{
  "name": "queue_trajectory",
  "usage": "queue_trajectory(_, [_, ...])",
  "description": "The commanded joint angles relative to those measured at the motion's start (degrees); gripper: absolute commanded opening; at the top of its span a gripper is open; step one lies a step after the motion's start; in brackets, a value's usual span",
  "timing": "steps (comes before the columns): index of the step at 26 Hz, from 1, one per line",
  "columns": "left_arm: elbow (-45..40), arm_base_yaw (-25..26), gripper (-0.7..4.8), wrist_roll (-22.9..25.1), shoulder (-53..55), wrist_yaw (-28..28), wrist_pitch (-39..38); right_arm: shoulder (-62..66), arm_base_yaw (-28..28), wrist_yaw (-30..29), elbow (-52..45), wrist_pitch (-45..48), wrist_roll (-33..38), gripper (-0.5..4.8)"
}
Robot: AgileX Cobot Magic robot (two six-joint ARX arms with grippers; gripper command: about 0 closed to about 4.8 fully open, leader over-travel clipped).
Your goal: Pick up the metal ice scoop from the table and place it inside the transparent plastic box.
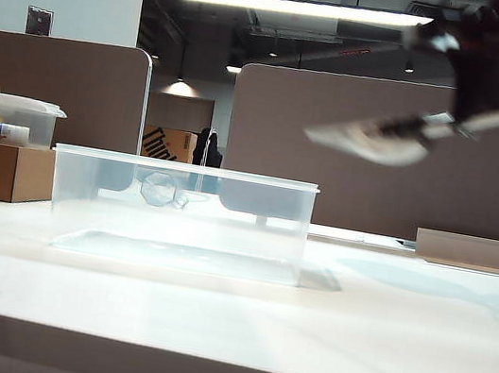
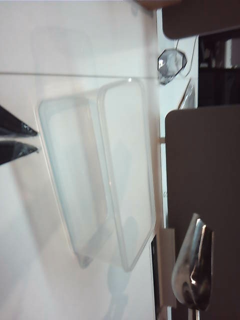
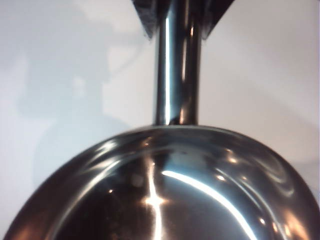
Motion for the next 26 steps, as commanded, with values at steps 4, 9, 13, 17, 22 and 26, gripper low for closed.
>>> queue_trajectory(4, [0.0,3.0,0.21,0.0,-0.6,0.2,0.7,0.1,7.8,-1.7,3.5,2.4,-10.1,-0.06])
queue_trajectory(9, [0.0,5.2,0.21,0.0,-0.6,0.4,0.7,1.6,13.1,1.3,4.4,5.9,-15.7,-0.05])
queue_trajectory(13, [0.0,8.0,0.21,0.0,-0.7,0.3,0.7,4.7,15.1,1.3,6.3,7.6,-17.0,-0.05])
queue_trajectory(17, [0.0,8.7,0.21,0.0,-1.2,0.2,0.6,7.2,16.5,1.7,6.6,10.6,-22.0,-0.05])
queue_trajectory(22, [0.0,8.7,0.21,0.0,-1.5,0.2,0.7,10.6,17.9,1.8,6.6,15.6,-27.3,-0.05])
queue_trajectory(26, [0.0,8.7,0.21,0.0,-1.5,0.2,0.7,12.6,18.4,2.4,6.6,20.9,-28.0,-0.05])
